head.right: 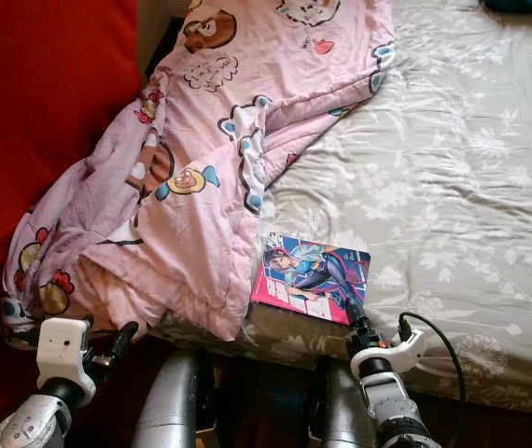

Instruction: Clean up the room

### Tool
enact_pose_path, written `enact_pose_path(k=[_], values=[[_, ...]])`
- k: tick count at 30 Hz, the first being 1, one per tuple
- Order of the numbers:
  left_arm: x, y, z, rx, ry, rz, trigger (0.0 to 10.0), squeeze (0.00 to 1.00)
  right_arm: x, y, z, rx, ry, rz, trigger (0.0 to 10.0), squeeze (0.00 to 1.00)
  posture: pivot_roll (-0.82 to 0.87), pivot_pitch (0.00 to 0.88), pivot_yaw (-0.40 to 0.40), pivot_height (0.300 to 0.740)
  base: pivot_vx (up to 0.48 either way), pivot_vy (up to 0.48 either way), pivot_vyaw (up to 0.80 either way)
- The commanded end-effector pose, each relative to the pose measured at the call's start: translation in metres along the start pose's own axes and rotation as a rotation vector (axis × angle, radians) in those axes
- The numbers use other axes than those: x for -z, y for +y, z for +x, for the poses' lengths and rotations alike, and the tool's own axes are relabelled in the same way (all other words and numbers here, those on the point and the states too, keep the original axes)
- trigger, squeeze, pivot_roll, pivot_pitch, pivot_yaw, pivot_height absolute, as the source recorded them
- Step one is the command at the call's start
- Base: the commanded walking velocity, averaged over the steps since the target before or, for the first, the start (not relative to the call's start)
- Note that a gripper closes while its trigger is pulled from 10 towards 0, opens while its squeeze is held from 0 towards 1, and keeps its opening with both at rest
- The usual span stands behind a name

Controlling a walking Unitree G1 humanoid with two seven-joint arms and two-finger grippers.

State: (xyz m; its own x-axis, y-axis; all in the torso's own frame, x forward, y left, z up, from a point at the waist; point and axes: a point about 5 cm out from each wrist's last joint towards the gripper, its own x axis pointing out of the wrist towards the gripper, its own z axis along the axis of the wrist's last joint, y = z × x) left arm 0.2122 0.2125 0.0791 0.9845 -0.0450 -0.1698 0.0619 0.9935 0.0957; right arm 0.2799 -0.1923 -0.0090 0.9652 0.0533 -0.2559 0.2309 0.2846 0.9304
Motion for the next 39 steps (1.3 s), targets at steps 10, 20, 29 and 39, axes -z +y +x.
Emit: enact_pose_path(k=[10,20,29,39], values=[[0.002,0.006,-0.008,-0.028,0.032,0.008,10.0,0.00,0.037,0.002,0.000,-0.013,0.175,0.000,10.0,0.00,0.26,0.360,0.083,0.600,0.000,0.000,0.00],[0.001,0.005,-0.007,-0.034,0.029,0.013,10.0,0.00,0.041,0.007,0.002,-0.053,0.200,-0.008,8.2,0.00,0.25,0.349,0.074,0.600,0.000,0.000,0.00],[0.002,0.002,-0.004,-0.031,0.026,0.011,10.0,0.00,0.039,0.004,-0.001,-0.059,0.203,-0.021,0.0,0.00,0.24,0.338,0.069,0.600,0.000,0.000,0.00],[0.003,0.001,0.000,-0.030,0.023,0.011,10.0,0.00,0.042,0.004,-0.001,-0.061,0.210,-0.023,0.0,0.00,0.24,0.329,0.068,0.600,0.000,0.000,0.00]])
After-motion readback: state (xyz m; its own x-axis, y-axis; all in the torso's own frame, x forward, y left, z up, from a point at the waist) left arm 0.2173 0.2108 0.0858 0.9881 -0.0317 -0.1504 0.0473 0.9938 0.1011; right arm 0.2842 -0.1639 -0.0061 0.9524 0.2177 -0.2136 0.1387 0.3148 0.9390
